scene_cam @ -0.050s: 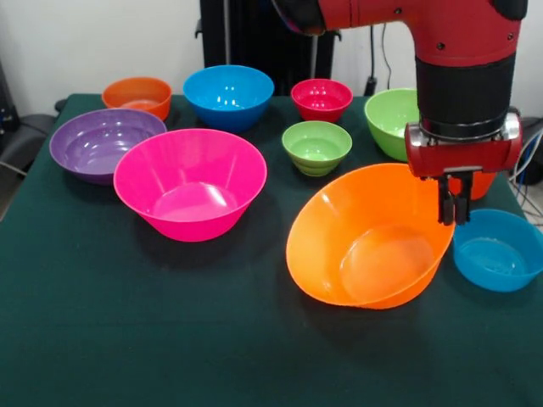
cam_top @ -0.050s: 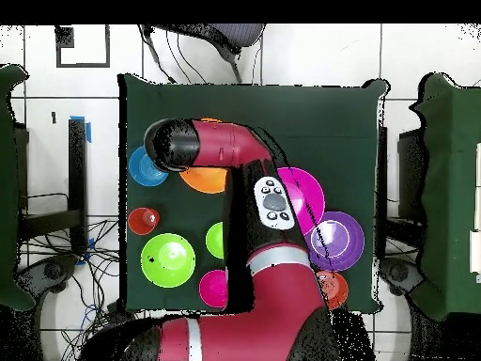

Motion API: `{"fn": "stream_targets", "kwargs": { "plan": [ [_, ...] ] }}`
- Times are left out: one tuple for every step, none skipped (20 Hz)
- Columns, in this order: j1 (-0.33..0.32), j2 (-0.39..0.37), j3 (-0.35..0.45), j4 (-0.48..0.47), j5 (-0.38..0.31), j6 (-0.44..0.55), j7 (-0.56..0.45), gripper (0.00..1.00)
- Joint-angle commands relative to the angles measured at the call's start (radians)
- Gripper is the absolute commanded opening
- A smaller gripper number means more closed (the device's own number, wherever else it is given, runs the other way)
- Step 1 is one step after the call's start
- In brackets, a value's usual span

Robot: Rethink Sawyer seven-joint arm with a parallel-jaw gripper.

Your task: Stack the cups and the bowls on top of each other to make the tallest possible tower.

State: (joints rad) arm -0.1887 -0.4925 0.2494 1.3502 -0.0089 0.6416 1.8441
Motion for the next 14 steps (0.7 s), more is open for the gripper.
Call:
{"fn": "stream_targets", "kwargs": {
  "plan": [
    [-0.034, 0.081, 0.160, -0.163, -0.067, 0.203, -0.258, 0.00],
    [-0.037, 0.080, 0.164, -0.174, -0.069, 0.227, -0.257, 0.00],
    [-0.040, 0.077, 0.168, -0.181, -0.071, 0.242, -0.256, 0.00],
    [-0.041, 0.074, 0.169, -0.192, -0.073, 0.264, -0.255, 0.00],
    [-0.043, 0.070, 0.172, -0.196, -0.075, 0.275, -0.254, 0.00],
    [-0.046, 0.070, 0.175, -0.200, -0.076, 0.287, -0.254, 0.00],
    [-0.049, 0.064, 0.178, -0.202, -0.077, 0.295, -0.255, 0.00],
    [-0.053, 0.061, 0.181, -0.204, -0.079, 0.304, -0.255, 0.00],
    [-0.057, 0.061, 0.185, -0.203, -0.081, 0.308, -0.256, 0.00],
    [-0.062, 0.061, 0.190, -0.202, -0.083, 0.312, -0.257, 0.00],
    [-0.066, 0.058, 0.194, -0.203, -0.082, 0.320, -0.259, 0.00],
    [-0.072, 0.057, 0.197, -0.203, -0.083, 0.328, -0.261, 0.00],
    [-0.077, 0.056, 0.201, -0.202, -0.083, 0.336, -0.263, 0.00],
    [-0.086, 0.047, 0.206, -0.193, -0.081, 0.343, -0.266, 0.00]
  ]
}}
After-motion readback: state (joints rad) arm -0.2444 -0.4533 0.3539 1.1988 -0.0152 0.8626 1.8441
